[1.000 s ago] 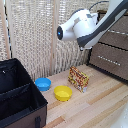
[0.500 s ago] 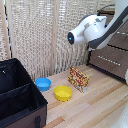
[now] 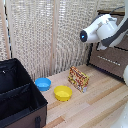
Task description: Kindly move your gripper toward the top drawer's handle. With caution, hold the handle robustly using your gripper and pull open the top drawer. Let the handle go. Relocate your gripper to the bowl placed in the background. Gently hold the bowl using your gripper. Bring the gripper and the bowl to the ajar drawer. Softly release the bowl into it.
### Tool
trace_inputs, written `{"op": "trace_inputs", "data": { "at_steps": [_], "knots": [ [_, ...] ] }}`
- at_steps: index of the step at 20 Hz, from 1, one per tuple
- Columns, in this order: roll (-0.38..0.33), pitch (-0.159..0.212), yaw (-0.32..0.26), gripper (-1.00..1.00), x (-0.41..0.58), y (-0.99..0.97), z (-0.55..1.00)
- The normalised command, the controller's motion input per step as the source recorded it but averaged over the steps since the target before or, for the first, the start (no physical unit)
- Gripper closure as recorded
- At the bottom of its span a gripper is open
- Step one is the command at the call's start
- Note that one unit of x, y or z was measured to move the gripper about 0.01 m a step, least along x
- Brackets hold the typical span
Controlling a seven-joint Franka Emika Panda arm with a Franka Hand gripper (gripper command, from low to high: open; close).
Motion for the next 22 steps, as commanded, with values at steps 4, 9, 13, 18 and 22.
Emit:
{"op": "trace_inputs", "data": {
  "at_steps": [4, 9, 13, 18, 22],
  "knots": [
    [0.000, 0.000, 0.000, 1.00, 0.000, -0.02, 0.00],
    [0.008, 0.000, 0.000, 1.00, -0.011, -0.07, 0.00],
    [0.002, 0.000, 0.000, 1.00, -0.090, -0.11, 0.04],
    [-0.010, -0.021, 0.000, 1.00, -0.195, 0.02, 0.02],
    [-0.014, 0.000, -0.043, 1.00, -0.004, 0.47, -0.01]
  ]
}}
